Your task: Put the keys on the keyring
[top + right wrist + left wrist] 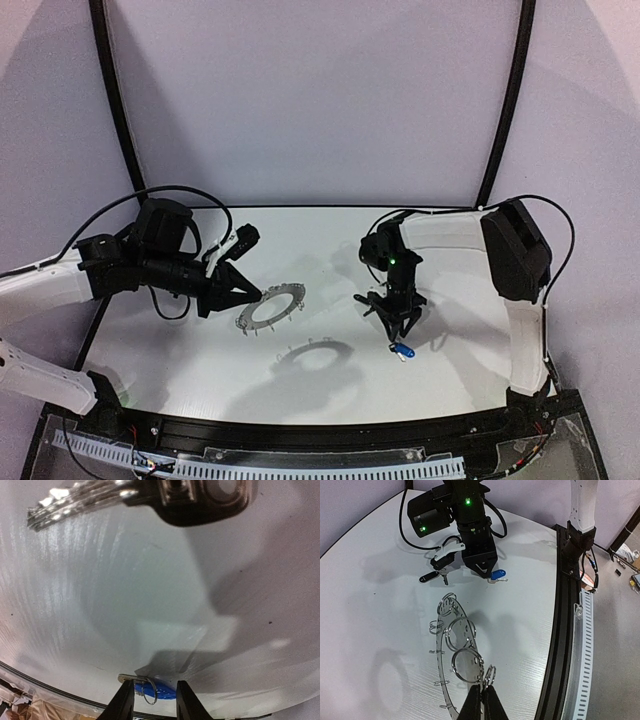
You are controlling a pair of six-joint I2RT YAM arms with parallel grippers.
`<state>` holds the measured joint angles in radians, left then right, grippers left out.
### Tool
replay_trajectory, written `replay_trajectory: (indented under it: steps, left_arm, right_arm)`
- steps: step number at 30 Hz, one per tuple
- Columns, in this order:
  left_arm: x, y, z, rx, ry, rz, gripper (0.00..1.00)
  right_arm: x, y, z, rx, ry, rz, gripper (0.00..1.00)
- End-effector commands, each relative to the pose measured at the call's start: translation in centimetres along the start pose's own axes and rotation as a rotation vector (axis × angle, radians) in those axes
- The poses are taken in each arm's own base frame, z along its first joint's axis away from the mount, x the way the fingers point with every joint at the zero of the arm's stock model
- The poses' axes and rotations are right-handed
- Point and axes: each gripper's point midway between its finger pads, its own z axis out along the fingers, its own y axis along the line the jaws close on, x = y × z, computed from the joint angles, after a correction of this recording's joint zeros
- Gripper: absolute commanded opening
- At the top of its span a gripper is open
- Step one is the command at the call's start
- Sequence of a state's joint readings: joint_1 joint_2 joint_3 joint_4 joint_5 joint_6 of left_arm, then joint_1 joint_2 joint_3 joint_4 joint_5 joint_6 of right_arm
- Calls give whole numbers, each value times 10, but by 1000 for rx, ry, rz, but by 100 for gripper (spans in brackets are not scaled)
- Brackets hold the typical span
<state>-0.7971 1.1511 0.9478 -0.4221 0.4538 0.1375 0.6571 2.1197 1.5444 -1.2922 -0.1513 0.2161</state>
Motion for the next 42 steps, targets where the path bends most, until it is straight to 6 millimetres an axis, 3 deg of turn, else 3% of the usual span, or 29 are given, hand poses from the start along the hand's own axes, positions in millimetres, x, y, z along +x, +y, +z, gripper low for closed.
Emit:
replay_trajectory:
  steps: [1, 25, 42]
  left_arm:
    - [-5, -1, -3, -10, -27, 8, 1]
    - [-4, 4, -3, -40, -20, -13, 1]
    - [-7, 3, -1, -27, -21, -23, 1]
  right_arm:
    - [2, -9, 6, 34, 30, 10, 30]
    - [4, -1, 14, -24, 45, 10, 17]
    - [-12, -1, 13, -18, -16, 44, 16]
